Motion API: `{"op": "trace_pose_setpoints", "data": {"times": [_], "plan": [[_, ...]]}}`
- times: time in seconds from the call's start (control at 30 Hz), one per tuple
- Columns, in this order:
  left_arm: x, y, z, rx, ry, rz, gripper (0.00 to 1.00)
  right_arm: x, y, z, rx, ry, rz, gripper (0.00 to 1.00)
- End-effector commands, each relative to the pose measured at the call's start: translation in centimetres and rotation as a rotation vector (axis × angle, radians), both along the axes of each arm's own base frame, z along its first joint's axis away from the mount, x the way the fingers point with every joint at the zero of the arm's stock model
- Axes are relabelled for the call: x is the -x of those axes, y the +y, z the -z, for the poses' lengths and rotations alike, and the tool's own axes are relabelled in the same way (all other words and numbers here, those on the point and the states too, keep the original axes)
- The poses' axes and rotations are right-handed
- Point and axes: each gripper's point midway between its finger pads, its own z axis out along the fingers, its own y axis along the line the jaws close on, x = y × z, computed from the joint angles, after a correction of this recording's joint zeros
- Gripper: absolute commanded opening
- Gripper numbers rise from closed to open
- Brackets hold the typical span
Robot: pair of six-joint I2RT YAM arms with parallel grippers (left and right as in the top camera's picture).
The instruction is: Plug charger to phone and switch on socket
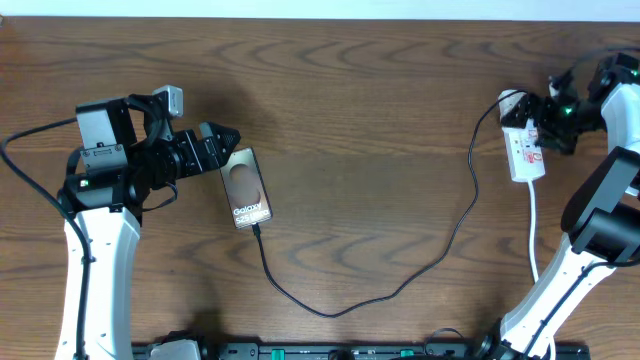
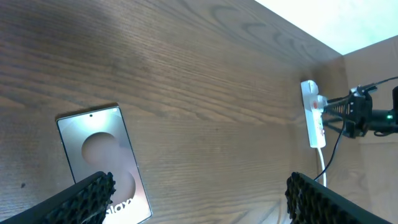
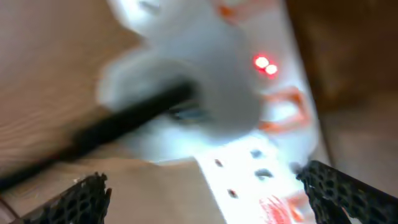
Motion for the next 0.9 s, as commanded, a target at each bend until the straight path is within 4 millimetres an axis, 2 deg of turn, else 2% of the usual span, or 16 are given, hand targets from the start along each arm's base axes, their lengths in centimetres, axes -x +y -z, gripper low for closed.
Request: {"op": "trace_pose_setpoints", "data": {"times": [0.0, 0.2, 0.47, 0.67, 0.87], "plan": [[-0.1, 0.1, -0.2, -0.018, -0.017, 0.011, 0.90, 1.3, -2.8, 1.5, 0.099, 0.131, 0.122, 0.99], [-0.1, 0.1, -0.2, -0.018, -0.018, 0.011, 0.90, 2.4, -5.0, -0.7, 0.185, 0.197, 0.190, 0.99], [-0.1, 0.1, -0.2, -0.018, -0.018, 0.010, 0.90, 2.9, -5.3, -5.9, 0.236, 0.153, 0.204, 0.99], [-0.1, 0.1, -0.2, -0.018, -0.017, 0.010, 0.90, 4.1, -4.2, -11.9, 0.268, 0.062, 0.202, 0.99], [-0.1, 0.1, -0.2, -0.018, -0.017, 0.010, 0.90, 5.9, -0.8, -19.0, 0.288, -0.088, 0.117, 0.99]]}}
